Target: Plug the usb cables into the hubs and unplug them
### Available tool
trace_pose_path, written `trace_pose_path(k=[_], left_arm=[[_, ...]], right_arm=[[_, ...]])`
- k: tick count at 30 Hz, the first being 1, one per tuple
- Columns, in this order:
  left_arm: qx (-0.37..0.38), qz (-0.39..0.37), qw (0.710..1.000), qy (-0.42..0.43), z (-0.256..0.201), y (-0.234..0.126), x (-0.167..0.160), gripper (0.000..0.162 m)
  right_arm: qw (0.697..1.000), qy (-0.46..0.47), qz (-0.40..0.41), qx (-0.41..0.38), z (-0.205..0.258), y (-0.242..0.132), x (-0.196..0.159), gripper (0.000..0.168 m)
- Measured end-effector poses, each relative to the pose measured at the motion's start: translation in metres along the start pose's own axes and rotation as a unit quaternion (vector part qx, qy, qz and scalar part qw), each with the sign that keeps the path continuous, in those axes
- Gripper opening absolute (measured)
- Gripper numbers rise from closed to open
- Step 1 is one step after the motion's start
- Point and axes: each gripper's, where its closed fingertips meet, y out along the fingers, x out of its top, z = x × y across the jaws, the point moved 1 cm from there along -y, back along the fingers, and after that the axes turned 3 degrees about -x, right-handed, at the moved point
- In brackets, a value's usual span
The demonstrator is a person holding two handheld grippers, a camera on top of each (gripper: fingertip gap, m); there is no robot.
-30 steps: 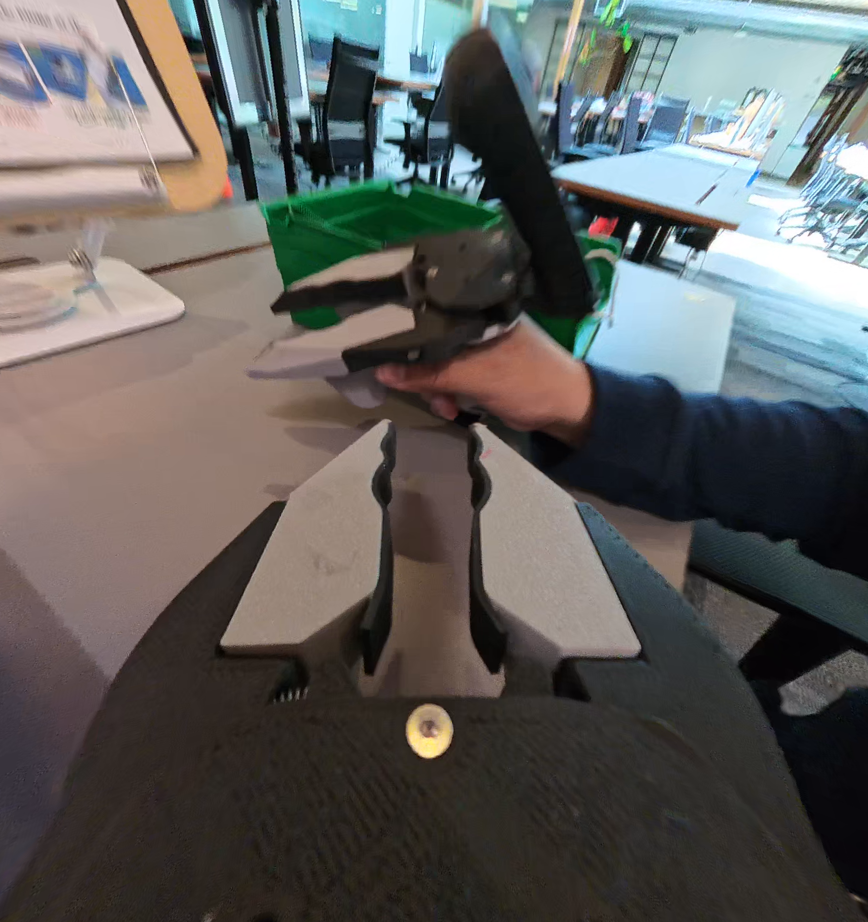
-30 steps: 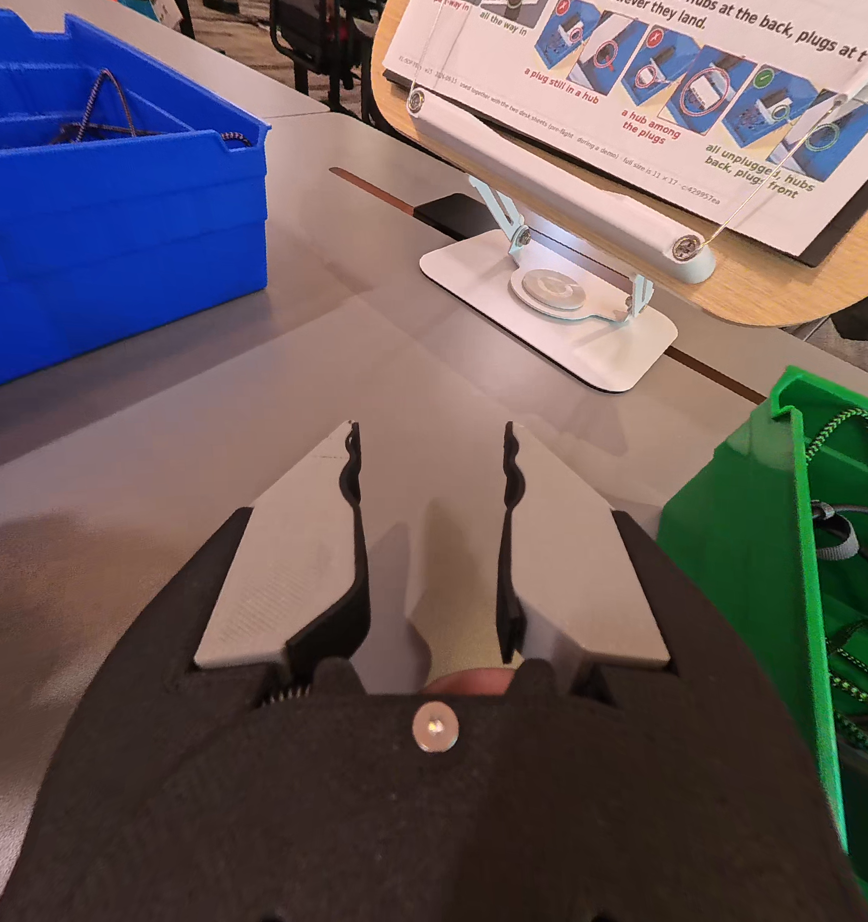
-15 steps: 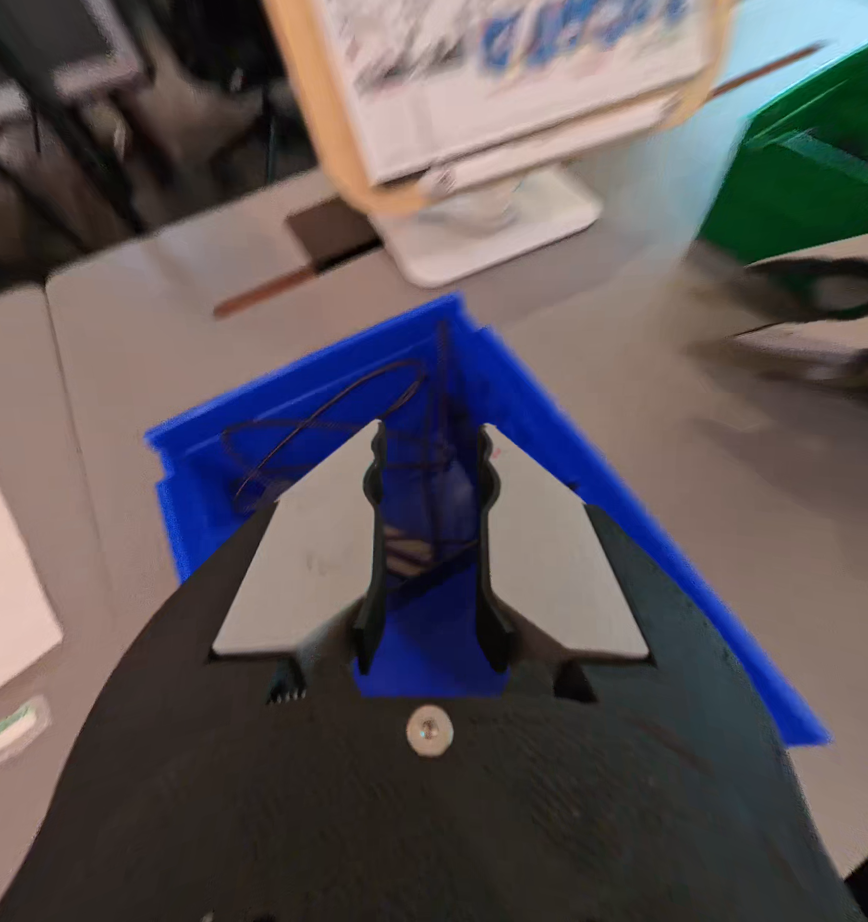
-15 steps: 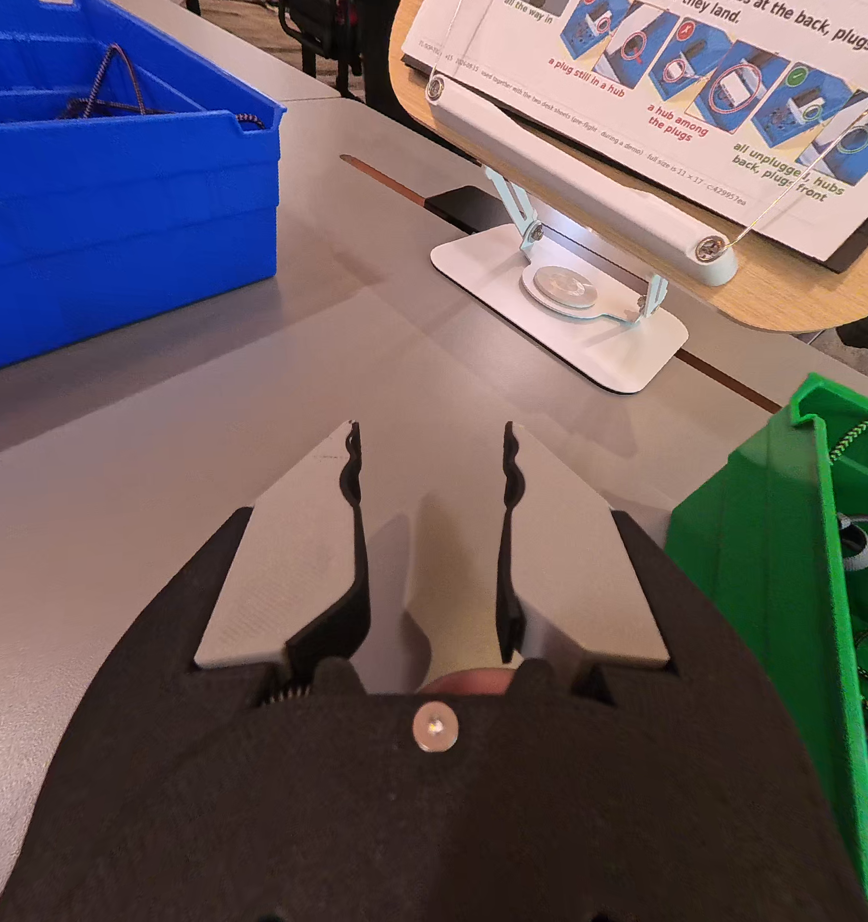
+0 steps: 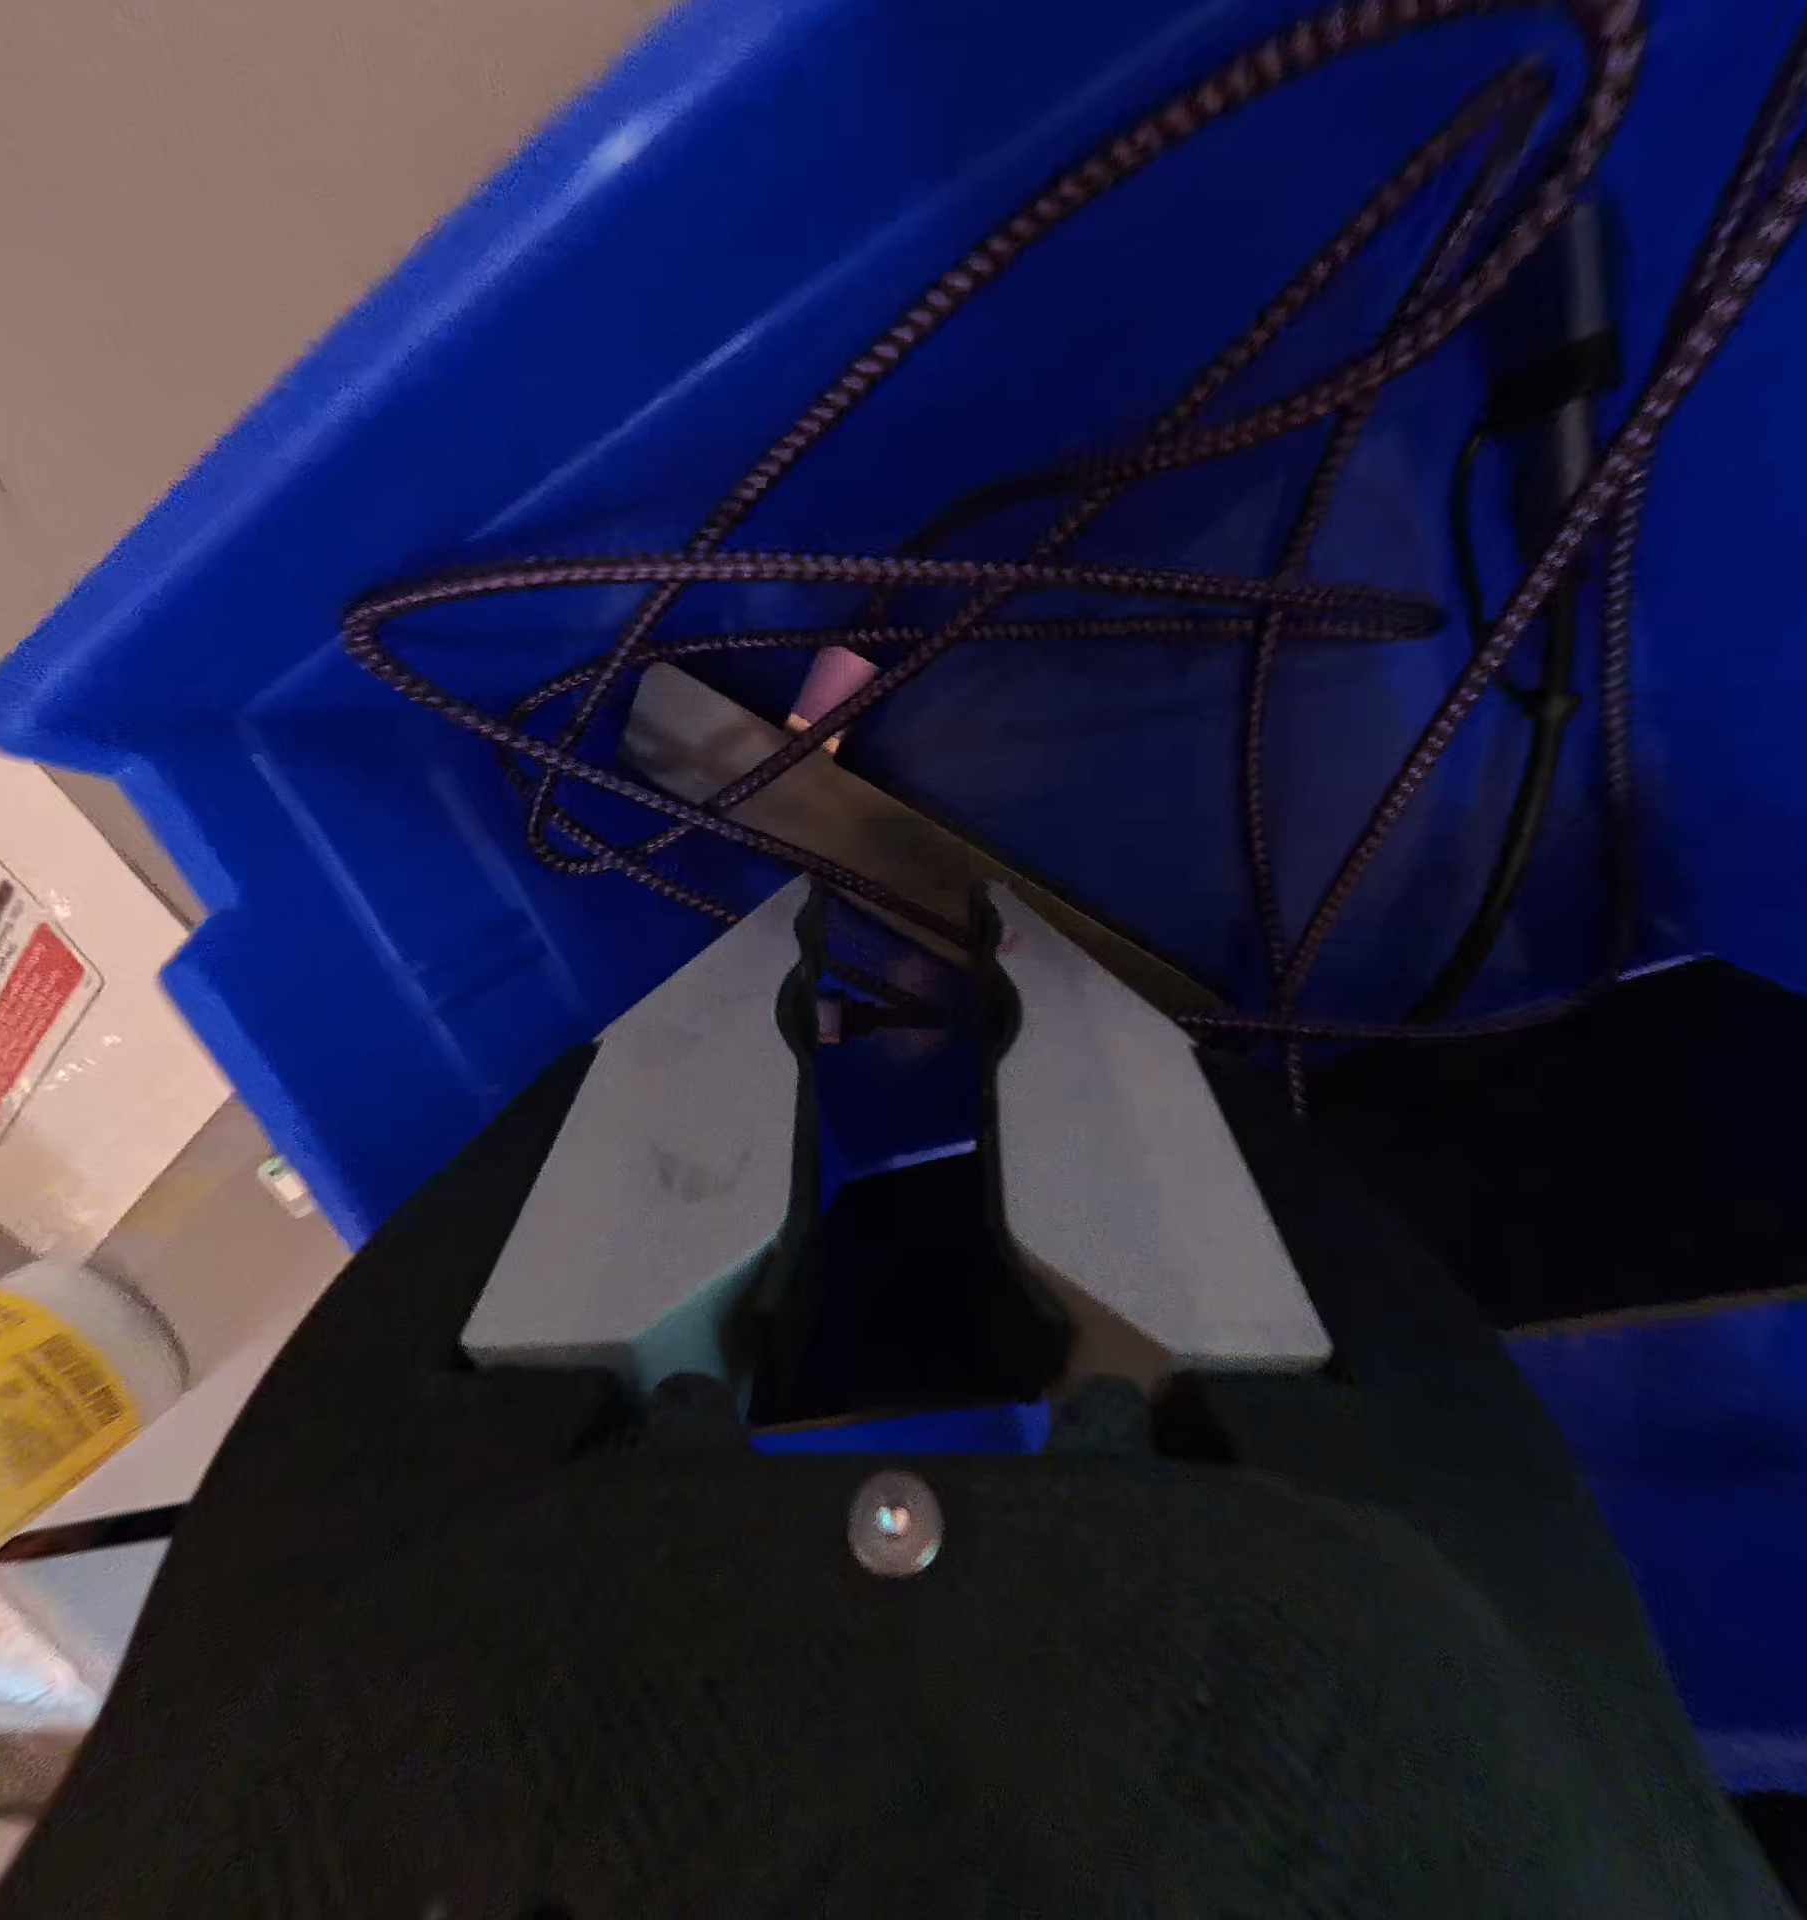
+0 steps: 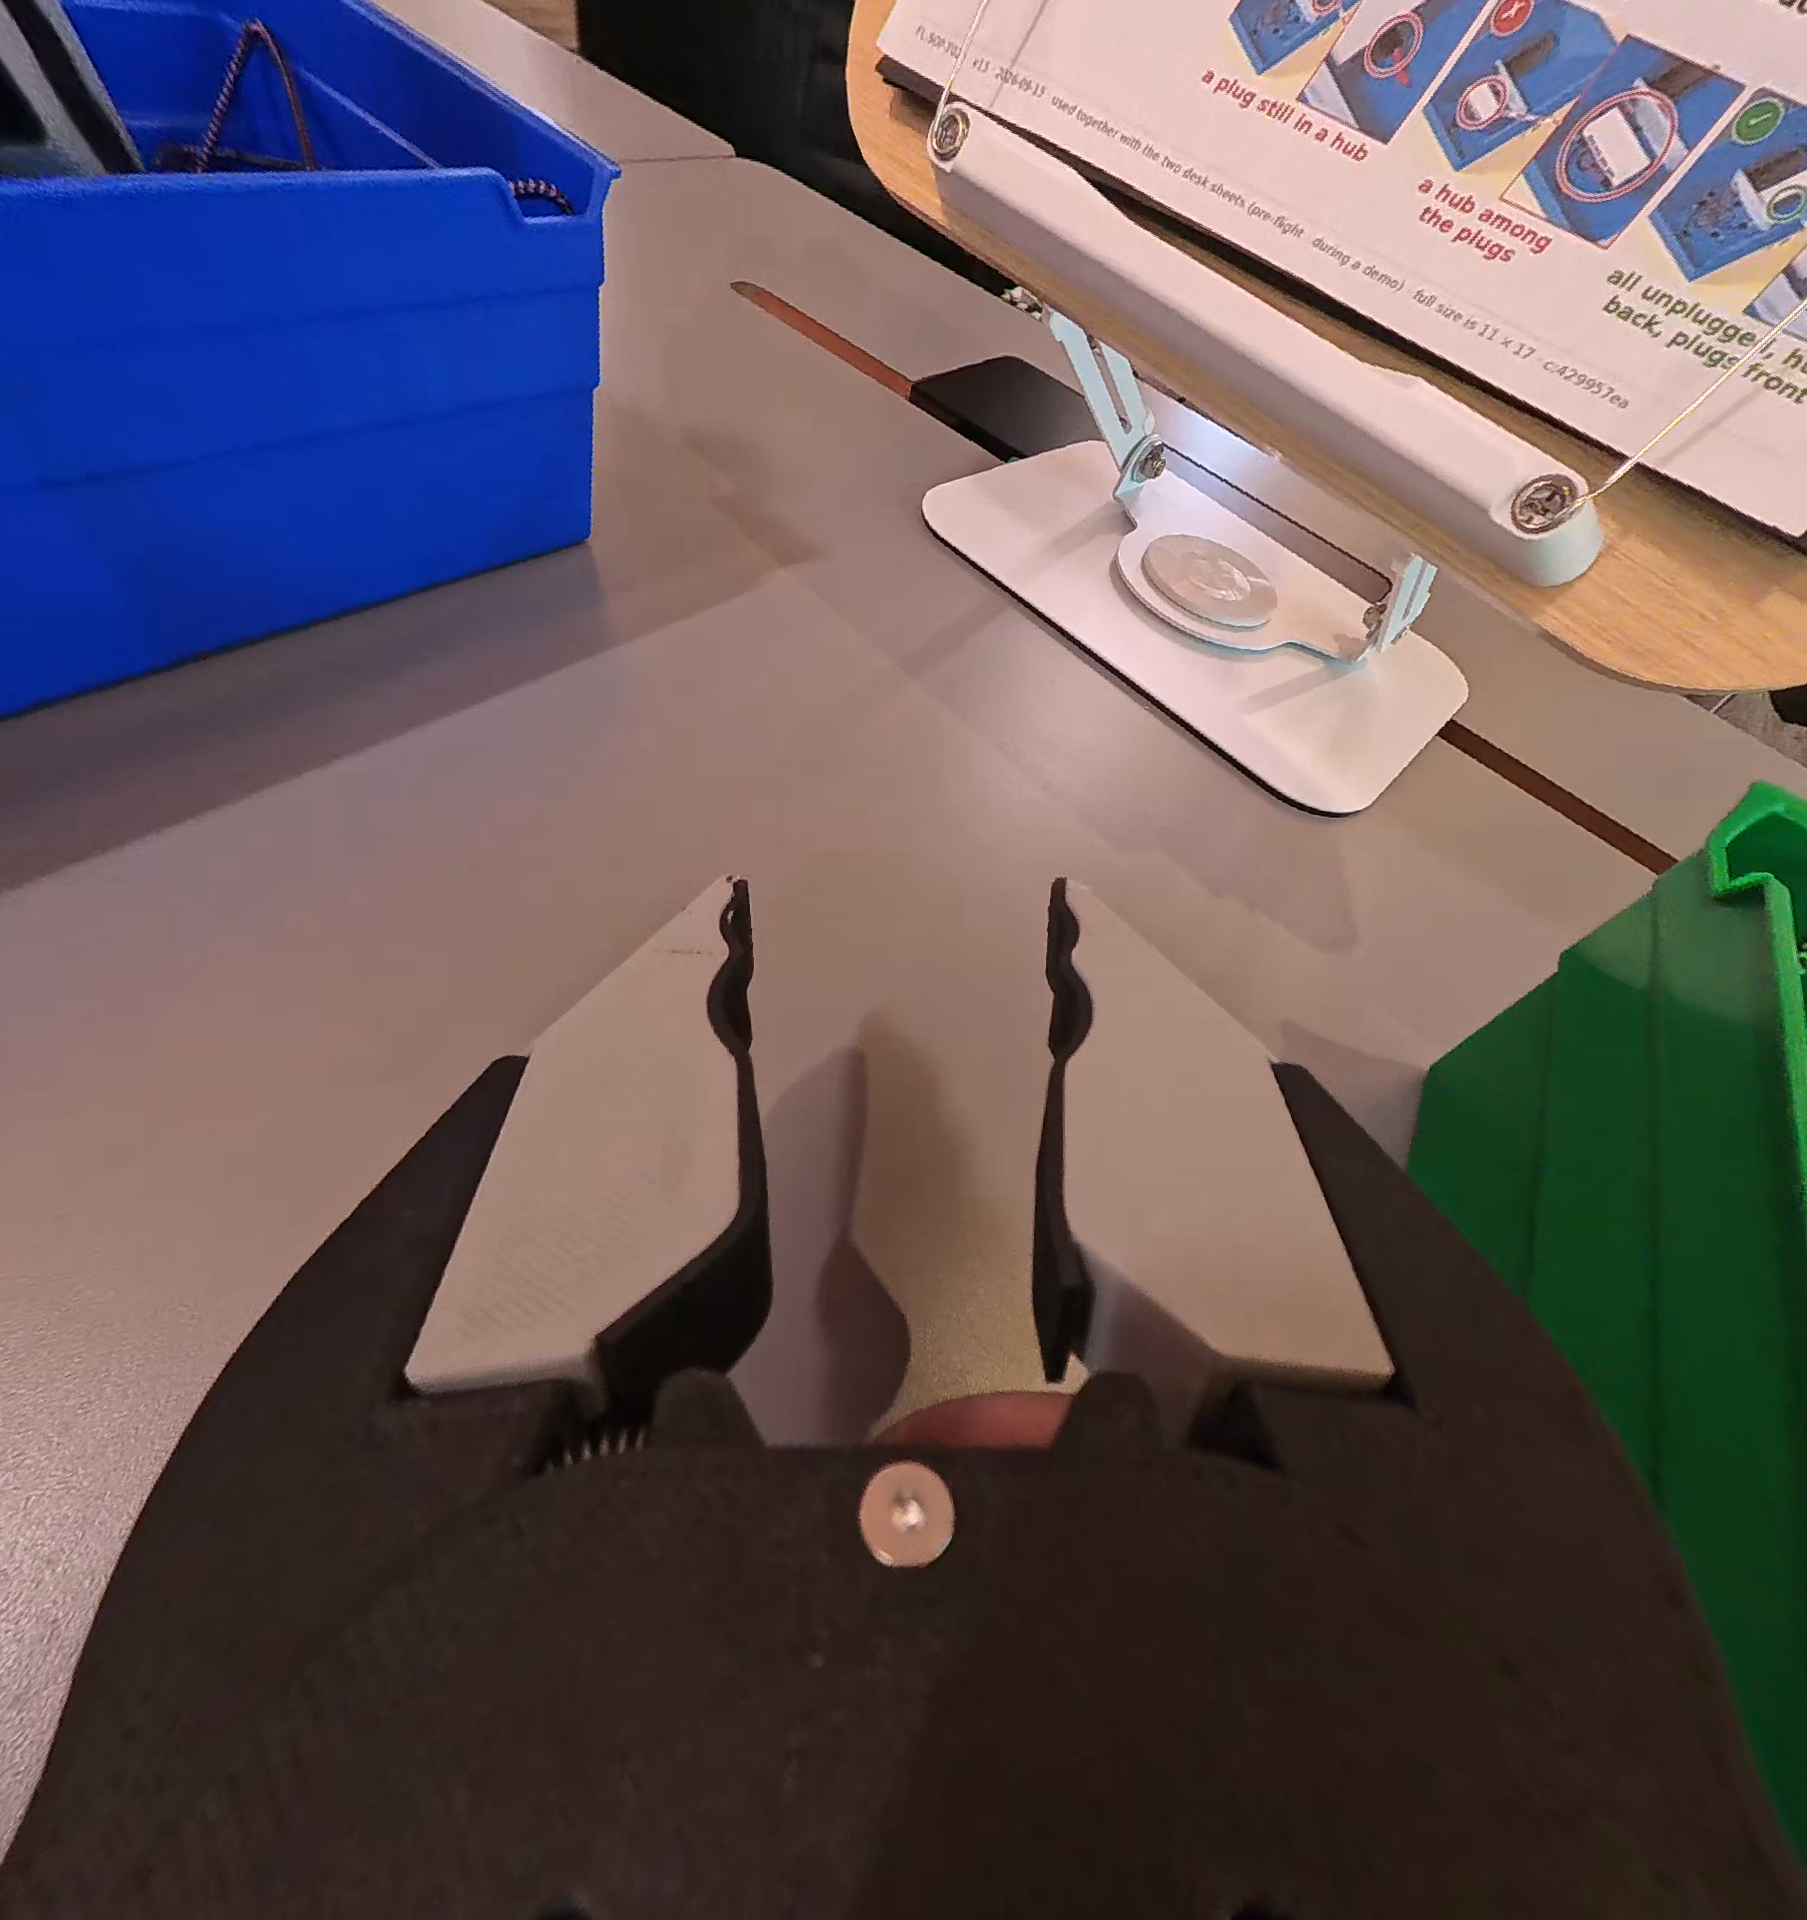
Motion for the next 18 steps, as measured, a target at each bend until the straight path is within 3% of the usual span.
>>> trace_pose_path(k=[4, 7, 18], left_arm=[[0.029, 0.037, 0.998, 0.033, 0.001, 0.010, -0.003, 0.014], [0.061, 0.022, 0.997, 0.050, 0.013, 0.000, 0.002, 0.005], [0.164, -0.227, 0.957, 0.077, 0.027, -0.144, 0.058, 0.000]], right_arm=[[1.000, -0.003, -0.004, 0.000, 0.001, -0.001, 0.002, 0.054], [1.000, -0.006, -0.007, 0.000, 0.001, -0.003, 0.004, 0.054], [1.000, -0.012, -0.011, -0.001, 0.002, -0.004, 0.006, 0.052]])
